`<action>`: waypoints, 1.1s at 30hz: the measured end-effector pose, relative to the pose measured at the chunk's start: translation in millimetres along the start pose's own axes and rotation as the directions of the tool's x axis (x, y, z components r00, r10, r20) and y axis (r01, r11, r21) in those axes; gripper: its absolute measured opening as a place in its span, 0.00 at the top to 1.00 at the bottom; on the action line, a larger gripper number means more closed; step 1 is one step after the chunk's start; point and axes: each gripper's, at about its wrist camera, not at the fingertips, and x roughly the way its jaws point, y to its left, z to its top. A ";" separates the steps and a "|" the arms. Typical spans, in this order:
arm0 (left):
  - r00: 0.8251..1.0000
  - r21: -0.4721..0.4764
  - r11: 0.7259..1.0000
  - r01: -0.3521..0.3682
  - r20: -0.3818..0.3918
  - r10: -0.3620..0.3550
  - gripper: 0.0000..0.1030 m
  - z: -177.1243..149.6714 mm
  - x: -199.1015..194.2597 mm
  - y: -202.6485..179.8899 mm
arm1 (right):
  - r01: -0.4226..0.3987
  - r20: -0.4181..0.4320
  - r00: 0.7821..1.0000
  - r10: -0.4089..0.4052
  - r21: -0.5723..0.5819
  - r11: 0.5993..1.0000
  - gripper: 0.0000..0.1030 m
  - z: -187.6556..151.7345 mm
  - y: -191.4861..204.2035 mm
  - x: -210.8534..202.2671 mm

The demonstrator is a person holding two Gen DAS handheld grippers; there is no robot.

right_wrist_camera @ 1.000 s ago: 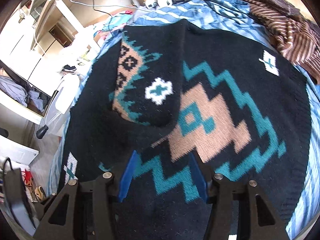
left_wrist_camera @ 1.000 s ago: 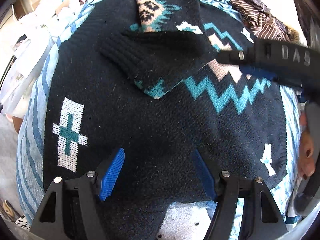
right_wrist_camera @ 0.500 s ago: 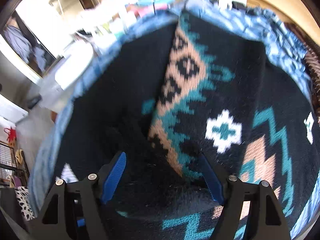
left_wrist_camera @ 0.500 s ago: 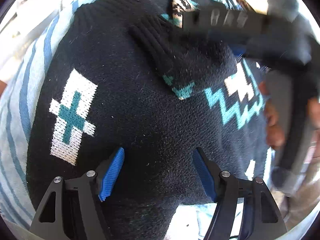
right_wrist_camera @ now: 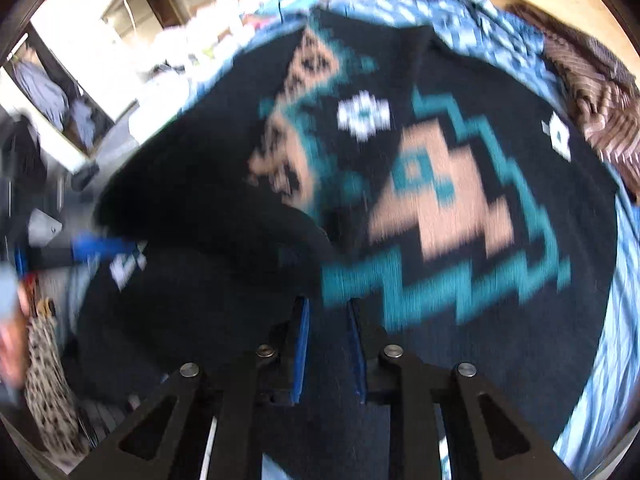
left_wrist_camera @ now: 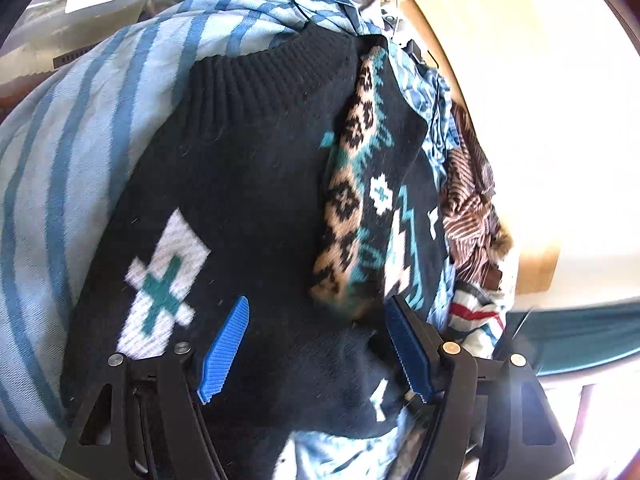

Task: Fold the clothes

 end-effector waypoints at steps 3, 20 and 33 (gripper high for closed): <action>0.999 -0.007 0.999 -0.033 -0.016 0.032 0.31 9.3 9.5 -11.9 | -0.011 -0.052 0.999 0.014 0.060 0.998 0.69 -22.5 -9.3 5.3; 0.929 0.180 0.961 -0.212 -0.267 0.255 0.36 -38.3 88.2 -38.5 | -0.221 -0.017 0.973 0.230 0.226 0.949 0.48 -24.5 -17.6 15.6; 0.959 0.016 0.995 -0.096 -0.265 0.097 0.32 -30.2 70.5 -17.7 | -0.238 0.043 0.971 0.234 0.186 0.953 0.87 -25.4 -6.8 -4.0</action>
